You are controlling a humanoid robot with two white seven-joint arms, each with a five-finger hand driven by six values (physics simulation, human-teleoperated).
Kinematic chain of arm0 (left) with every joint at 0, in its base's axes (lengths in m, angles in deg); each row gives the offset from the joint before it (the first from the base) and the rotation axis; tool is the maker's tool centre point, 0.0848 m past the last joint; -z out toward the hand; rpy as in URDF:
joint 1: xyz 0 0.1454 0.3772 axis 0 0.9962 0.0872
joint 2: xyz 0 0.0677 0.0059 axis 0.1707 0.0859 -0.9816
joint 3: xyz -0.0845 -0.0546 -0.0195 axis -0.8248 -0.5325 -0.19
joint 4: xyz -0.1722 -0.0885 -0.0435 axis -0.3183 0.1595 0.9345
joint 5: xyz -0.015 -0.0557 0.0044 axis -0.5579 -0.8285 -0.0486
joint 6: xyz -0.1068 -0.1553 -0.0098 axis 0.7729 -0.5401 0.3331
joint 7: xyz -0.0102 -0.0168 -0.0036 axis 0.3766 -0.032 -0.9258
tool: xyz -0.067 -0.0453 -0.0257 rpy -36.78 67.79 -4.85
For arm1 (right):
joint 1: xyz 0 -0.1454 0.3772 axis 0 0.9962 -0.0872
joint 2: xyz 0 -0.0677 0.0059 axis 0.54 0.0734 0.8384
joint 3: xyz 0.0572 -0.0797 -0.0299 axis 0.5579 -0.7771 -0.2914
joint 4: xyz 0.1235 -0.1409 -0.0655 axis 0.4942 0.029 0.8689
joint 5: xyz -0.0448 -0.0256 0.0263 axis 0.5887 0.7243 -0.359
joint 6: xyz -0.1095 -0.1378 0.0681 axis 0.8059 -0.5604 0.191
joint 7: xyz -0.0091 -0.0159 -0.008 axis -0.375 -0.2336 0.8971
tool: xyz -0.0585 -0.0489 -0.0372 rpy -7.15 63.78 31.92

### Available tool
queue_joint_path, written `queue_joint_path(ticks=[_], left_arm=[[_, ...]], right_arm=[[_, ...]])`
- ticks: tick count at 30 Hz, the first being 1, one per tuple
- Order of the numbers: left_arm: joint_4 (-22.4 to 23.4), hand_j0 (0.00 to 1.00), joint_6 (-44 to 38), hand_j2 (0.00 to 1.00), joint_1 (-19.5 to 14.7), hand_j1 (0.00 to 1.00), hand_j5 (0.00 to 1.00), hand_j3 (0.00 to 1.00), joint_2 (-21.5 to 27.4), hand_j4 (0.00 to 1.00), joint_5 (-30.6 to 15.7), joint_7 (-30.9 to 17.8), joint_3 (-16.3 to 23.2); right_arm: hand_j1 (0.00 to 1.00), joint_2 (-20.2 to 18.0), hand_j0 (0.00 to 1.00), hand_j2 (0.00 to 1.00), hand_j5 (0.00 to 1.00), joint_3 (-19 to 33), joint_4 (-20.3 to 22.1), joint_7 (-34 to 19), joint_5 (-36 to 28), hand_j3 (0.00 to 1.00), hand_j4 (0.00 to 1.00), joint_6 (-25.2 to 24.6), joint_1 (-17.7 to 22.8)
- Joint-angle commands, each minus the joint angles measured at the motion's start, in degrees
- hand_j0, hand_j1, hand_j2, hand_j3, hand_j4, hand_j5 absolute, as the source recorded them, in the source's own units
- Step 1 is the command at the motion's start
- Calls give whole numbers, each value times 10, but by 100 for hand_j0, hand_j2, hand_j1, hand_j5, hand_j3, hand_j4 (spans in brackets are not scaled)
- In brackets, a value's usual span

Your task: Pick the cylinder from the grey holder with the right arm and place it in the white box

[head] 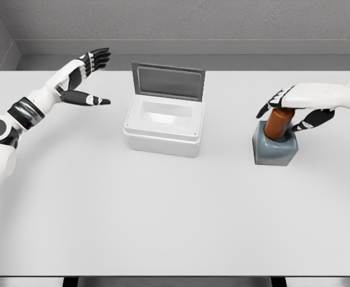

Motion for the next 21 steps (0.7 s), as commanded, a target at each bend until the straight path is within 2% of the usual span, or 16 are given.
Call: queue_joint_path(ticks=[1,2,4,7,8,17,19,21], left_arm=[[-1,100,-14,100,0,100,100,100,0,100,-5,0,-8],[-1,100,-22,100,0,100,100,100,0,100,-3,0,-14],[-1,100,-34,100,1,100,100,100,-6,100,-2,0,-18],[-1,100,-37,100,1,100,100,100,-6,100,-1,0,-18],[-1,100,-40,100,2,100,100,100,-8,100,-1,0,-18],[-1,100,-48,100,8,100,100,100,-7,100,-1,0,-14],[-1,100,-48,100,8,100,100,100,-7,100,-1,0,-16],[-1,100,-48,100,8,100,100,100,-7,100,1,0,-16]], right_arm=[[75,-2,75,75,75,1,-2,0,-3,75,75,-1,0],[74,-2,74,74,74,1,-3,0,-3,74,74,-1,1],[66,-4,66,66,66,1,-3,0,-3,66,66,-1,1],[61,-4,61,61,61,1,-4,0,-3,61,61,-1,0],[54,-2,54,54,54,1,-5,0,-4,54,54,-1,0],[53,0,53,53,53,1,-4,0,-5,53,53,-1,-1],[48,0,48,48,48,-2,-4,0,-5,48,48,-1,-2],[48,0,48,48,48,-3,-3,0,-5,48,48,-1,-3]])
